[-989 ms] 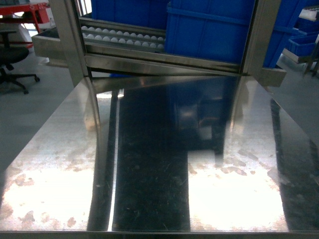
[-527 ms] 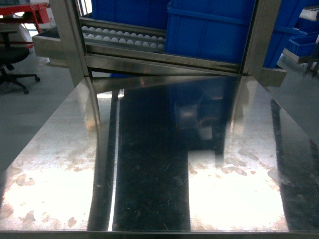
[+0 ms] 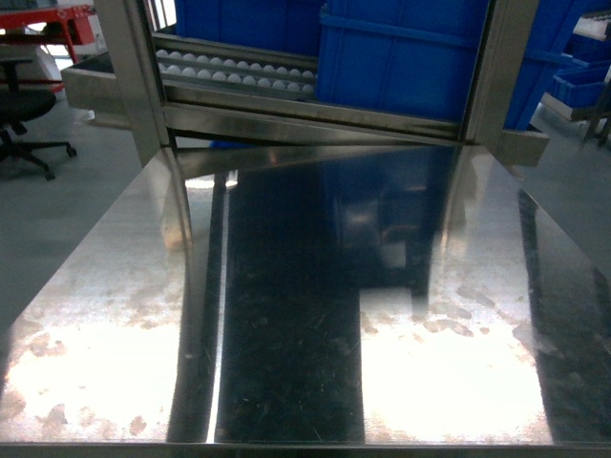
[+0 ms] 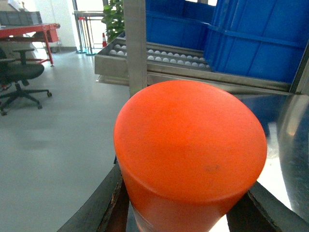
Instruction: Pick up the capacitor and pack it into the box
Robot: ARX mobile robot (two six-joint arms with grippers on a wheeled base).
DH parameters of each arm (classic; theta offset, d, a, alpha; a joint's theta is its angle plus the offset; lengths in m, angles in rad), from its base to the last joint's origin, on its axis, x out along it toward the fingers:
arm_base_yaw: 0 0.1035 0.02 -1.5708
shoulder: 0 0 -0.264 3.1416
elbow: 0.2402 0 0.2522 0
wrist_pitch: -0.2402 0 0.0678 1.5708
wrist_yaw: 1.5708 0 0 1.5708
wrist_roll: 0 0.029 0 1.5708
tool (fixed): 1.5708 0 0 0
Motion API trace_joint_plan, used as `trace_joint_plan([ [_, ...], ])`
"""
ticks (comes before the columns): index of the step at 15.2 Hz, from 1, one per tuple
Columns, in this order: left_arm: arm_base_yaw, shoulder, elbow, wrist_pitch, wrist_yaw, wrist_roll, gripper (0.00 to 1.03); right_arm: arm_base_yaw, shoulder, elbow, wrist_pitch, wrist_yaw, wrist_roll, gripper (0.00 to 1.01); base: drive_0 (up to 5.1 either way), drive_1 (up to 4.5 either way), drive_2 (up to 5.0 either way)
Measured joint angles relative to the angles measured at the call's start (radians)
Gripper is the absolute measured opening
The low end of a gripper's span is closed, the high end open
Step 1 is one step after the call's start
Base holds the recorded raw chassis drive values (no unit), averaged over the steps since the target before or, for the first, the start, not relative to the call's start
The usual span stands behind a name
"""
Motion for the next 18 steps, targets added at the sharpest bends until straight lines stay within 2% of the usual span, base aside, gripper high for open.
trace_joint_plan([
  [2, 0.000, -0.027, 0.000, -0.026, 0.000, 0.000, 0.45, 0.000, 0.000, 0.000, 0.000, 0.000, 0.000, 0.98, 0.0, 0.00, 0.0],
  [3, 0.000, -0.105, 0.000, -0.149, -0.002, 0.000, 0.45, 0.000, 0.000, 0.000, 0.000, 0.000, 0.000, 0.98, 0.0, 0.00, 0.0],
  [4, 0.000, -0.187, 0.000, -0.203, 0.000, 0.000, 0.45, 0.000, 0.000, 0.000, 0.000, 0.000, 0.000, 0.98, 0.0, 0.00, 0.0],
  [18, 0.000, -0.190, 0.000, -0.201, 0.000, 0.000, 0.45, 0.000, 0.000, 0.000, 0.000, 0.000, 0.000, 0.98, 0.0, 0.00, 0.0],
])
